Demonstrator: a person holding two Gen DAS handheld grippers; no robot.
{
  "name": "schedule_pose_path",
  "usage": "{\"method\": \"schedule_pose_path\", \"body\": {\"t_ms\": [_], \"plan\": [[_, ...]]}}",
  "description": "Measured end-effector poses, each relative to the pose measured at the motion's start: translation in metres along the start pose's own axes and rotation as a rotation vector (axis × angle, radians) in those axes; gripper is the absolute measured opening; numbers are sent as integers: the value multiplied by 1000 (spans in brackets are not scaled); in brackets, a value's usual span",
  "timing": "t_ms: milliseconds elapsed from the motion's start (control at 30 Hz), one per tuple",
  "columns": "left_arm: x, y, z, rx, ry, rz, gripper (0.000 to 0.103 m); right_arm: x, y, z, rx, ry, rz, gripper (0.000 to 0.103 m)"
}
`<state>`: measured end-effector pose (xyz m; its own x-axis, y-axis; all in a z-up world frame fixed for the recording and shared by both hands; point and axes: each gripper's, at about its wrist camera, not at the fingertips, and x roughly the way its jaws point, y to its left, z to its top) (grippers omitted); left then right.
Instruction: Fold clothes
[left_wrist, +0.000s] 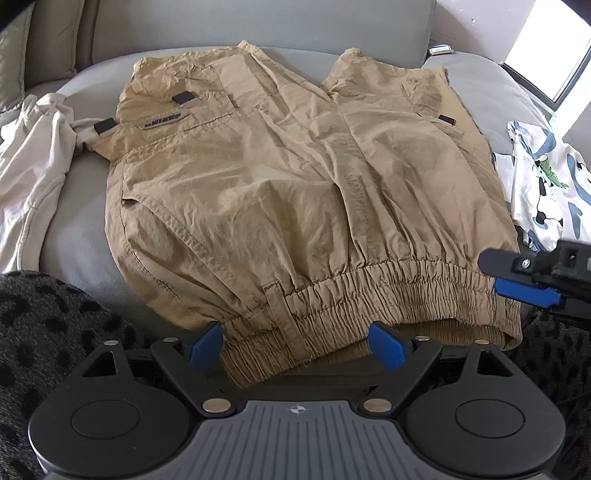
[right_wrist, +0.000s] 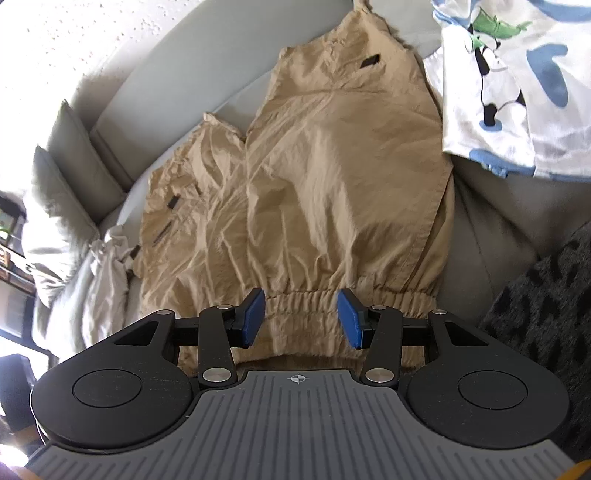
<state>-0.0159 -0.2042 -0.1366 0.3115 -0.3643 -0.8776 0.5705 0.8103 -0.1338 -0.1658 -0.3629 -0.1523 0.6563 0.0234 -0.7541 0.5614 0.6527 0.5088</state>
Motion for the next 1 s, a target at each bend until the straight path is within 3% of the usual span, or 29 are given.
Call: {"method": "schedule_pose_path", "body": {"t_ms": [100,167,267,400,600,667,700,800,933,1000], "plan": [[-1,0,1,3,-3,6,85,8,-4,0,-30,37,-39,49],[-2,-2,1,11,-6,11,85,10,-8,-1,-32,67,-56,41],[-8,-10,5,46,-31,22,85,-7,-11,1,-29,63,-50,45],[-18,-45,14,175,-103,-8,84,-56,-32,21,34,-91,10,52],[-16,-139,21,438,-204,-151,82,-99,-68,51,143,-231,29,57],[-5,-168,17,523,-225,-122,79,-103,-80,50,187,-260,47,58],[1,-182,14,561,-236,-99,72,-105,-87,49,210,-272,54,58],[22,-212,11,609,-246,-26,64,-107,-100,45,268,-307,59,58],[37,-240,7,651,-217,-25,69,-114,-118,44,321,-348,70,58],[47,-254,2,710,-215,12,73,-115,-129,45,345,-355,72,58]]}}
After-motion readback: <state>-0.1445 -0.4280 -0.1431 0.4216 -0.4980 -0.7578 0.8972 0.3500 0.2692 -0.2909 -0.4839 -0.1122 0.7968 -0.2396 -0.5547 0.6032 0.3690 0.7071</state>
